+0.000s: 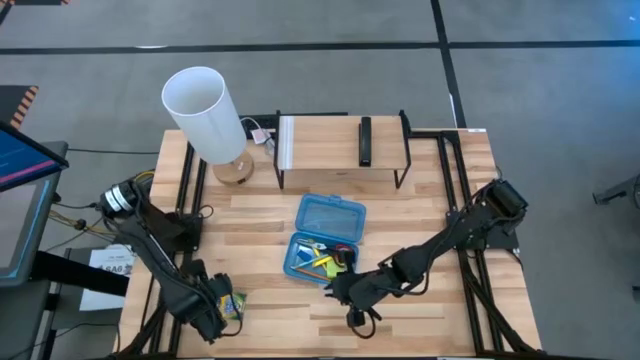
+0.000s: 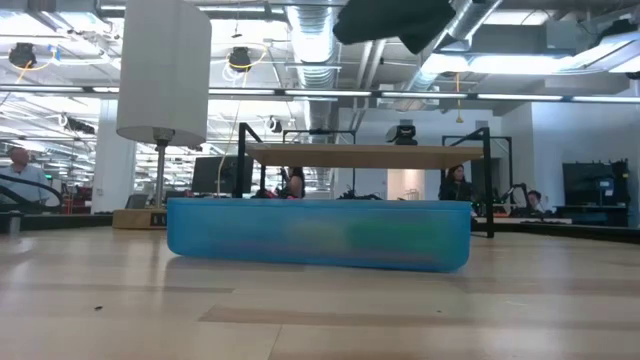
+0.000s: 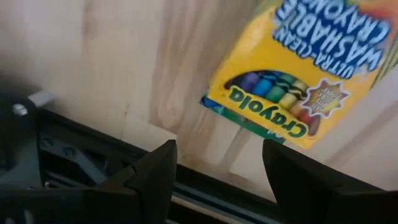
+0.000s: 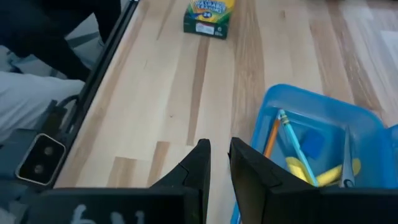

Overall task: Pack school essentials
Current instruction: Put the yellow crayon box into the blue supply box

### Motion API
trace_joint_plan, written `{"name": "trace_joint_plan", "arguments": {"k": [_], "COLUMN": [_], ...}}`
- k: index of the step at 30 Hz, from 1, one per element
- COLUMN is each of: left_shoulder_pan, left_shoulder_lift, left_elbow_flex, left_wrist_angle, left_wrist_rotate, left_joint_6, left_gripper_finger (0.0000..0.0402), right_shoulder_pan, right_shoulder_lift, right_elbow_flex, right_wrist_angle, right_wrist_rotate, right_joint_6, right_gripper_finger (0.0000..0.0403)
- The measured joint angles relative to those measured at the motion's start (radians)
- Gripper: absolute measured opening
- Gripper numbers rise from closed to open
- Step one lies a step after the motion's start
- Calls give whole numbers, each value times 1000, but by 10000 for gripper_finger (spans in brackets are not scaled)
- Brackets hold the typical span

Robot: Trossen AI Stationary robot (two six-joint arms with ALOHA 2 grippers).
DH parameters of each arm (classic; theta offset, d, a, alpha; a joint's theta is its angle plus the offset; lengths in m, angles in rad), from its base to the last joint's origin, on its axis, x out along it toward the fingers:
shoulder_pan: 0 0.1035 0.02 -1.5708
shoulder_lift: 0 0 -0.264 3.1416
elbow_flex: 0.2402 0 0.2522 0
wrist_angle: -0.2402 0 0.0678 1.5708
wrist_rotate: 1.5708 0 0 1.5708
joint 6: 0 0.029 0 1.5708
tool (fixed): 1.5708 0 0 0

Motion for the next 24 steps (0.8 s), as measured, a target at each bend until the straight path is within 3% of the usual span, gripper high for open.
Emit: {"name": "trace_joint_plan", "arguments": {"k": [5,13,17,24], "left_shoulder_pan": [11,13,29,81], "left_shoulder_lift": [58,61,61,61], "left_elbow_flex": [0,-45,-75,-80], "left_wrist_angle": [6,135,249,271], "left_wrist_rotate": [73,70,17,-82], "left_joint_6": [60,76,109,175], "left_gripper_finger": [224,205,176,148], "right_shoulder_pan": [6,10,10,10], "right_shoulder_lift": [-3,-2,-1,-1], "right_elbow_flex": [0,0,0,0], "right_wrist_angle": [7,26,37,111], "right_wrist_rotate": [0,0,0,-45], "right_joint_6": [3,4,3,-20], "right_gripper_finger": [82,82,82,82]}}
